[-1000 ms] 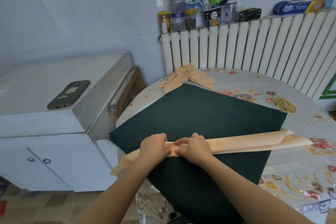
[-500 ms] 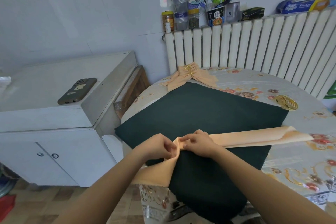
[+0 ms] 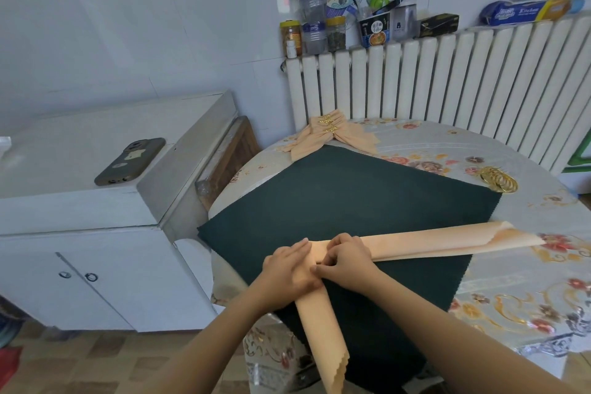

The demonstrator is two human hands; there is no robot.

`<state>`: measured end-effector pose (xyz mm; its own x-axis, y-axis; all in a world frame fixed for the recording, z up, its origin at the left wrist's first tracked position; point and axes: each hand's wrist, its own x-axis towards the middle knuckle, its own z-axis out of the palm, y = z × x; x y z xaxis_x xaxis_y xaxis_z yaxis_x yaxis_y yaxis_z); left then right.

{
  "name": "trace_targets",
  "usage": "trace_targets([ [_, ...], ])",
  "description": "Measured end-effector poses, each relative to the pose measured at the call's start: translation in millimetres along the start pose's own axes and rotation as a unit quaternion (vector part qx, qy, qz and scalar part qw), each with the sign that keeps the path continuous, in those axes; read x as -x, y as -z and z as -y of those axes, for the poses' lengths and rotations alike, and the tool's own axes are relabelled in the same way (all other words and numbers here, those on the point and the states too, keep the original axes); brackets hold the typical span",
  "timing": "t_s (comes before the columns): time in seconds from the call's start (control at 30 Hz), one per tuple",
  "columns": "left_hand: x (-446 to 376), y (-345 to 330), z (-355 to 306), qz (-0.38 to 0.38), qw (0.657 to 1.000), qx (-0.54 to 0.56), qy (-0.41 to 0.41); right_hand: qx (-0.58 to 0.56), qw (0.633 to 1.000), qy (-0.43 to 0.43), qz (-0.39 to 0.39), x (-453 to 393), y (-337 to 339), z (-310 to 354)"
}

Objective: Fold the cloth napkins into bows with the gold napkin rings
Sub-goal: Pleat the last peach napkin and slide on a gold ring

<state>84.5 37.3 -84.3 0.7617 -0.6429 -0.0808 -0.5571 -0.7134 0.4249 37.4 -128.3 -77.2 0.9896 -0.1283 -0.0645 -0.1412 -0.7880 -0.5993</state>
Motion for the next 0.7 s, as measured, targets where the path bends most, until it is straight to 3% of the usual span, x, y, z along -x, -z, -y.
trace_targets([
  [0.2,-2,4,0,0.015,0.994,0.111,-0.002,-0.021,1.000,-0.017,-0.012,2,0,3],
  [0.3,-6,-3,-1,-0.001,0.996,0.075,-0.038,-0.029,0.999,-0.018,-0.015,-3,15,4],
  [0.5,-14,-15,-12,-0.017,0.993,-0.014,-0.113,0.069,0.997,0.016,0.041,-22,44,-11],
  [0.7,-20,-16,-12,0.006,0.994,-0.023,-0.110,0.103,0.990,0.071,0.058,-21,38,-18],
])
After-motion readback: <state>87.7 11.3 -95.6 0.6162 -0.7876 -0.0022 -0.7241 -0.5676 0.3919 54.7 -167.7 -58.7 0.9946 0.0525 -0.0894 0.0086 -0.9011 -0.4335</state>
